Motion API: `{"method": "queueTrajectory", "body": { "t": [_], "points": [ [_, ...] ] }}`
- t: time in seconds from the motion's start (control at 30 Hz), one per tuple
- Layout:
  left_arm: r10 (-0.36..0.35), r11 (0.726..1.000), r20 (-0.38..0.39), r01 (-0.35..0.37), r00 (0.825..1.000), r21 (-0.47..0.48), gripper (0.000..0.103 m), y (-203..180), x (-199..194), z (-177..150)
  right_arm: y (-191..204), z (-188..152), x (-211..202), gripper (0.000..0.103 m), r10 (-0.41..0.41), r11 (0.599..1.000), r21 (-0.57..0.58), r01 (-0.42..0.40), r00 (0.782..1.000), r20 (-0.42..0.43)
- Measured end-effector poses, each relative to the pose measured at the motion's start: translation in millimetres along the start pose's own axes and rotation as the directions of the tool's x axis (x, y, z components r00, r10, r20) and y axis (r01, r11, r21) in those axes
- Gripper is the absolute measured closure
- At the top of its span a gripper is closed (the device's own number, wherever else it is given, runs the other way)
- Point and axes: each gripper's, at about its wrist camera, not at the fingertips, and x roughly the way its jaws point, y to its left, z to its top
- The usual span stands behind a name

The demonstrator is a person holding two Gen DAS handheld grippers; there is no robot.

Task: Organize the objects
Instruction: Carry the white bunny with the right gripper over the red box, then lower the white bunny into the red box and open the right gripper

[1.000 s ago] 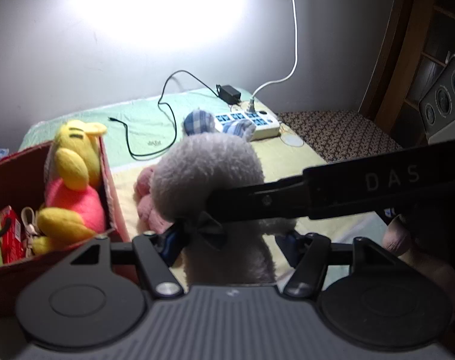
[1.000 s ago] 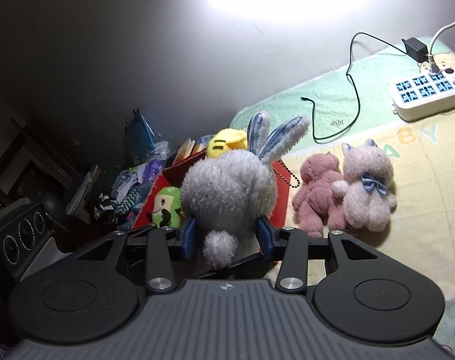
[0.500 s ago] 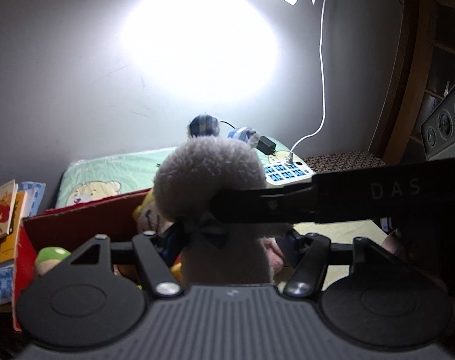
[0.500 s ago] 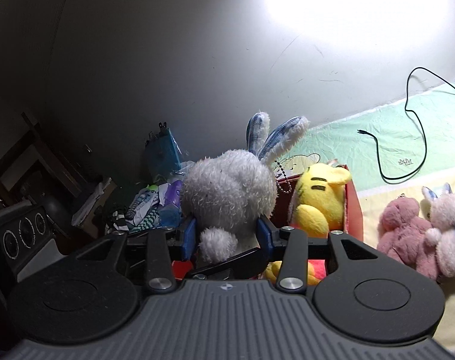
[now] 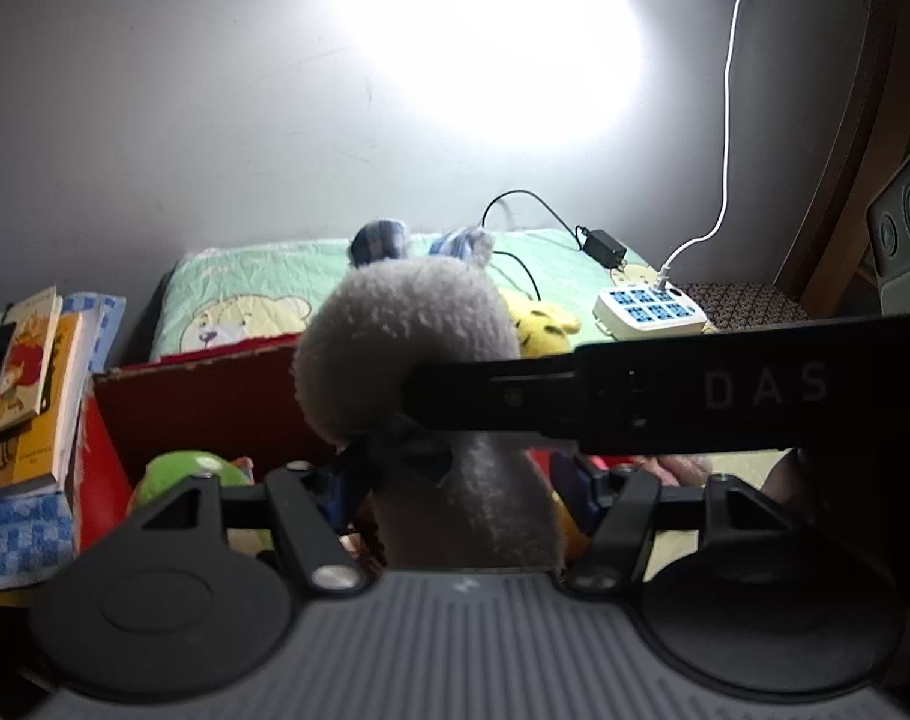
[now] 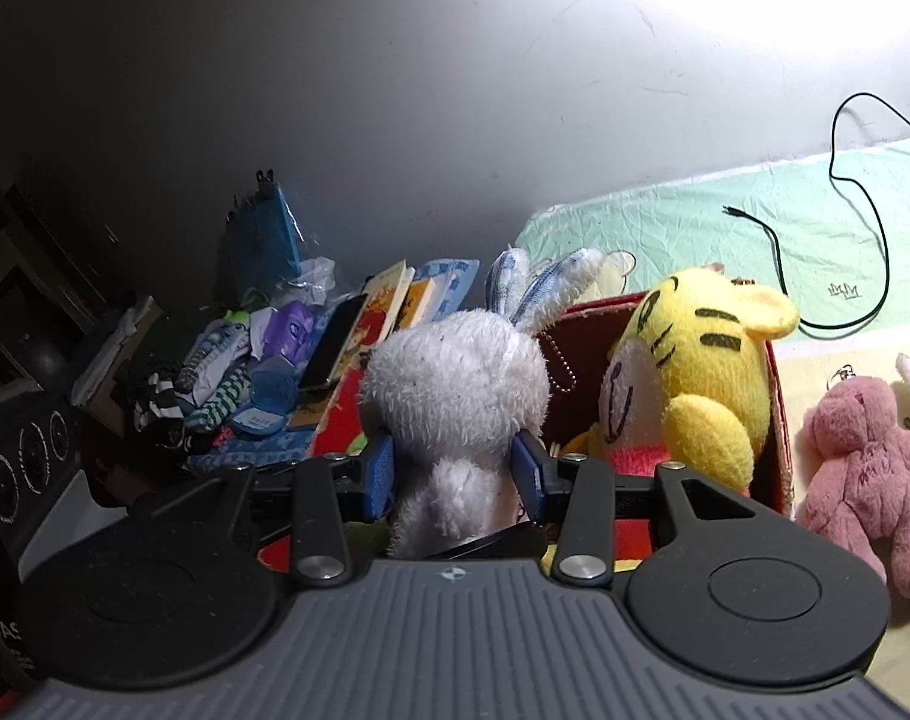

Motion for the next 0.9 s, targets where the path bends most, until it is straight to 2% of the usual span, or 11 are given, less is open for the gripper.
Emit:
{"method": "queueTrajectory", "body": {
  "t": [0.37, 0.7, 0.9],
  "points": [
    [0.033, 0.998, -0.122, -0.039, 0.992, -0.044, 0.037, 34, 33, -19, -6, -8, 44, 0.059, -0.038, 0.999, 0.034, 0.042, 0.993, -0.111],
    [0.066, 0.995, -0.149, -0.076, 0.987, -0.064, 0.035, 55, 38, -26, -5, -12, 71, 0.059, -0.033, 0.999, 0.032, 0.039, 0.984, -0.173],
    [0.077, 0.995, -0.164, -0.086, 0.983, -0.050, 0.034, 54, 43, -27, -15, -11, 74, 0.058, -0.039, 0.997, 0.062, 0.051, 0.984, -0.175]
  ]
}}
